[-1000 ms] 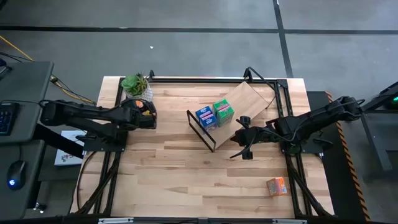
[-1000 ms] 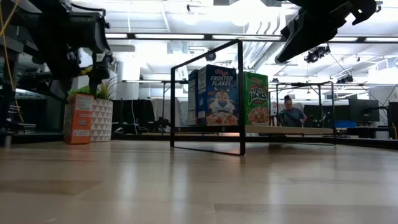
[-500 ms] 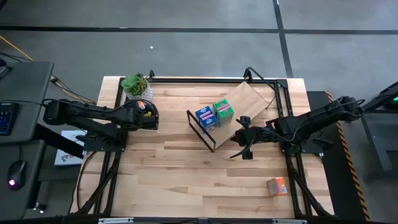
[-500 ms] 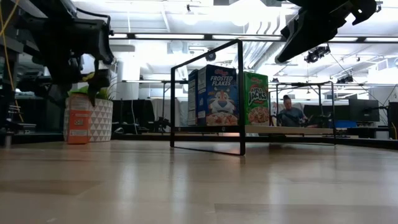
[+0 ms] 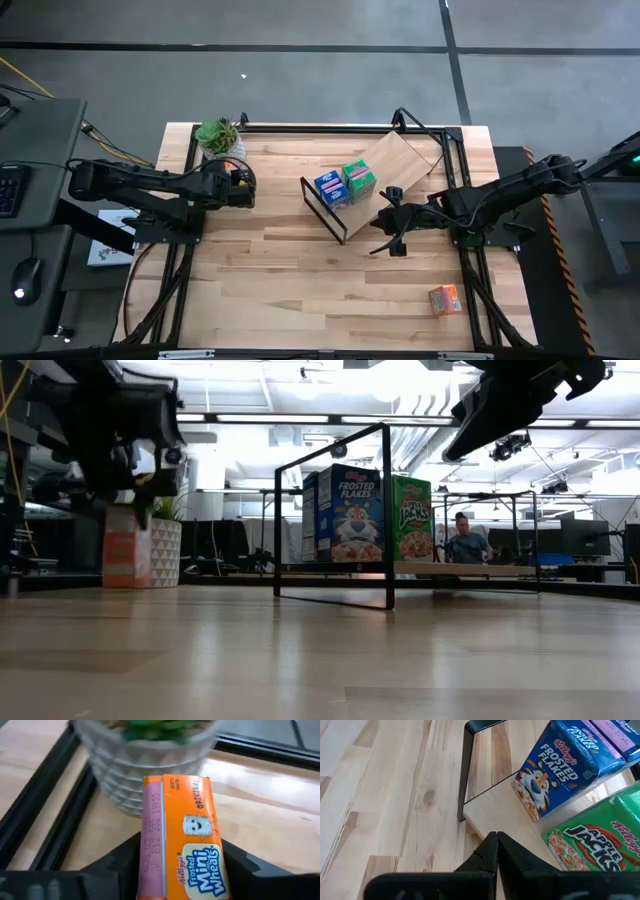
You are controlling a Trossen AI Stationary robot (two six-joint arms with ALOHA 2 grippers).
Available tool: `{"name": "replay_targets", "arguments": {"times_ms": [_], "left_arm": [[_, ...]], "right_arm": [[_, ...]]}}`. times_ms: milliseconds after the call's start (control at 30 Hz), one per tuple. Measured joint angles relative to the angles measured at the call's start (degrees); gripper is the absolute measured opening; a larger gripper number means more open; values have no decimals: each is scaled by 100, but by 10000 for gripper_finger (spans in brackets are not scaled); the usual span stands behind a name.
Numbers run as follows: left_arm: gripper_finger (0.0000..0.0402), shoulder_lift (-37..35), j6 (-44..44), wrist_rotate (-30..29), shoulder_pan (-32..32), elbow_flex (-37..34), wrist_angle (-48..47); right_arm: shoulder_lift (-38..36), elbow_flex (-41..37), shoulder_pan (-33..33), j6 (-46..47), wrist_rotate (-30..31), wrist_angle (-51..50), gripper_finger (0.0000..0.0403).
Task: Stack cereal on shelf
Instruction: Put the top orange cereal box on the shelf
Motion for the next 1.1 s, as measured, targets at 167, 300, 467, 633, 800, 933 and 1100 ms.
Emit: {"name": "replay_targets", "arguments": {"times_ms": [167, 300, 467, 633, 800, 933, 1100], "left_arm": [[167, -157, 909, -158, -350, 526, -1], [166, -233, 2075, -361, -995, 1112, 31], [167, -229, 3629, -336, -2219, 1634, 615], [162, -169, 5635, -188, -3510, 1642, 2481], [161, 119, 7524, -139, -4334, 1646, 4280], [161, 443, 8272, 76, -4596, 1644, 5076], [161, 857, 8286, 113, -4567, 1642, 5249]], "right_arm": [[0, 0, 0, 0, -2, 102, 0], [-2, 0, -2, -39, -40, 294, 0], [-2, 0, 0, -107, -57, 501, 0], [-2, 0, -2, -155, -159, 1181, 0], [-2, 0, -2, -285, -1201, 2695, 0], [131, 2, 61, -24, -2058, 4053, 0], [778, 2, 393, -4, -2134, 5248, 27]]}}
